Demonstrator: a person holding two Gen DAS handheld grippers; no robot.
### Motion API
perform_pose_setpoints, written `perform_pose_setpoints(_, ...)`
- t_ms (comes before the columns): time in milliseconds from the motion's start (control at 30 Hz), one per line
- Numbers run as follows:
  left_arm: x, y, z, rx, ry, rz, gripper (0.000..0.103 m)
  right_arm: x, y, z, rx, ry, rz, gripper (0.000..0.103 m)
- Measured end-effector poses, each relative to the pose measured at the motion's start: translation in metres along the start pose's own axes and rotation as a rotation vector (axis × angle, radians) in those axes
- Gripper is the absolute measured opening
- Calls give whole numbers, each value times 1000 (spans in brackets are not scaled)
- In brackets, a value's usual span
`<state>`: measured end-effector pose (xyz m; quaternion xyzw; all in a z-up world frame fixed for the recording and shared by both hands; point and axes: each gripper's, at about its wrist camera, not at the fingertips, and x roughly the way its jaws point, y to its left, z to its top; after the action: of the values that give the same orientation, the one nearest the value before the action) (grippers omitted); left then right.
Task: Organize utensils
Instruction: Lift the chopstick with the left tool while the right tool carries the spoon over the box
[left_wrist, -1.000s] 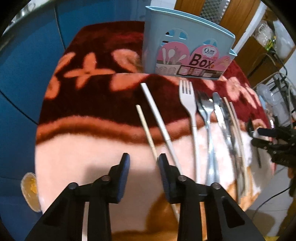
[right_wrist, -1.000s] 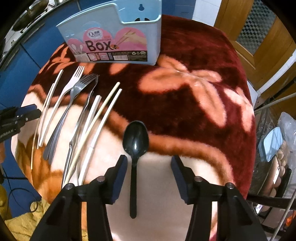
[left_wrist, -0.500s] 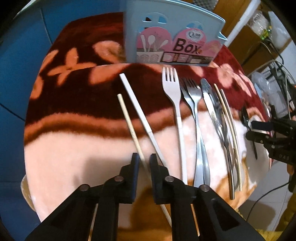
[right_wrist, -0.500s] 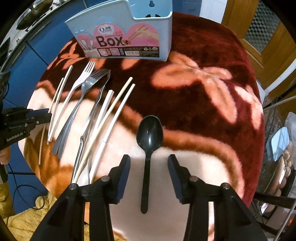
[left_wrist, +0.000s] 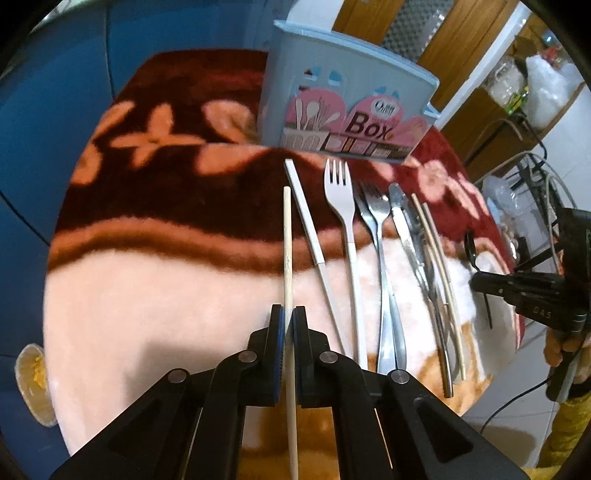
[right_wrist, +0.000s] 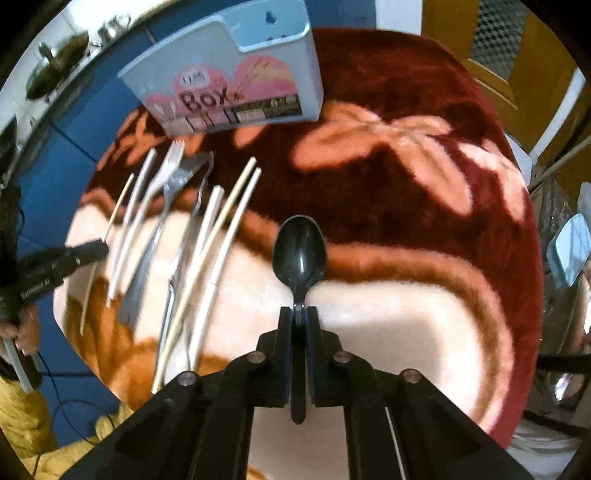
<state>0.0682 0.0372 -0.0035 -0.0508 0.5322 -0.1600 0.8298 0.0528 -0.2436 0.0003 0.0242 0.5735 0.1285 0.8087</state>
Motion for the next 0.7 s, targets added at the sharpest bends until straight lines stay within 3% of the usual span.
perform_pose_setpoints(167, -23, -6, 8, 14, -113, -13, 4, -20, 6, -11, 9, -133, 50, 8)
perform_pose_setpoints(233, -36, -11, 14, 25, -203, -12, 4, -32, 9, -12, -5, -216, 51, 8)
perform_pose_setpoints(433, -57, -21, 47, 14, -397, -25, 4, -57, 13, 2, -13, -404, 76, 8)
perform_pose_setpoints(700, -70, -24, 98, -35, -580, -12, 4, -73, 14, 31, 25, -569, 106, 8)
